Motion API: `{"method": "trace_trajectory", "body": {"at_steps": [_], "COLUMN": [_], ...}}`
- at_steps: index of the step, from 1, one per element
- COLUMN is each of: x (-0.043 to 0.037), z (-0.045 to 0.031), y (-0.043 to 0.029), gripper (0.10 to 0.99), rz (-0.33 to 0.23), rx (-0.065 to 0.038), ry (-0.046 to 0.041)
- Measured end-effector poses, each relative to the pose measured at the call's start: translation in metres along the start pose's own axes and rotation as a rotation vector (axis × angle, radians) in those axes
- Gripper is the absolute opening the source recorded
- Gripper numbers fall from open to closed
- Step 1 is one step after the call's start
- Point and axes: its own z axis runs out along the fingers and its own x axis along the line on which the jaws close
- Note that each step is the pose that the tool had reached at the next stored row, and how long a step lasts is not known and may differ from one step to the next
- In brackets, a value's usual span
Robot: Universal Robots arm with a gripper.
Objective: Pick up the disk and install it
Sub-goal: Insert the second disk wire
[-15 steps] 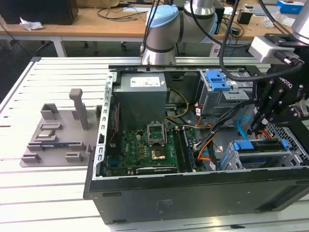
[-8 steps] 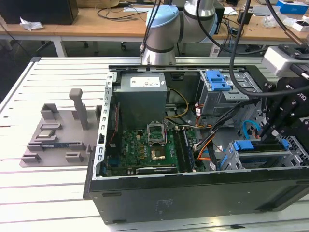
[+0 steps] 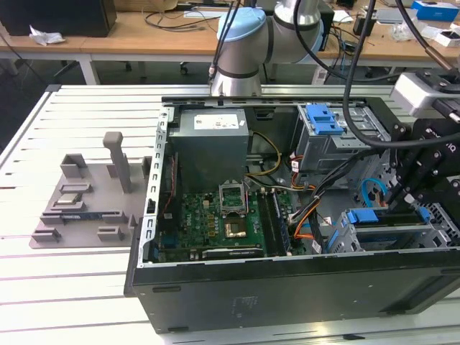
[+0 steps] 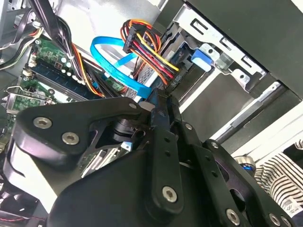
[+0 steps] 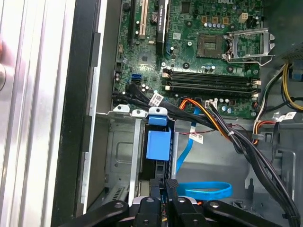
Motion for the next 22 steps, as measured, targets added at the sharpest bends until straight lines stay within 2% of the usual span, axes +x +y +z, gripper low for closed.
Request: {"method": "trace_trajectory", "body": {"at_steps": [2, 4, 14, 22], "x": [0.0000, -0.0001, 0.0011, 0.0009], "z": [0.0009, 0.0026, 0.0092, 0.0106], "y": [-0.0001, -0.0002, -0.0005, -0.0004], "gripper": [0.161, 0.161, 0.161, 0.173], "rz": [0.000, -0.001, -0.001, -0.001], "rx": [0.000, 0.001, 0.001, 0.001], "ry": [-0.0019, -0.0079, -0.0073, -0.0087]}}
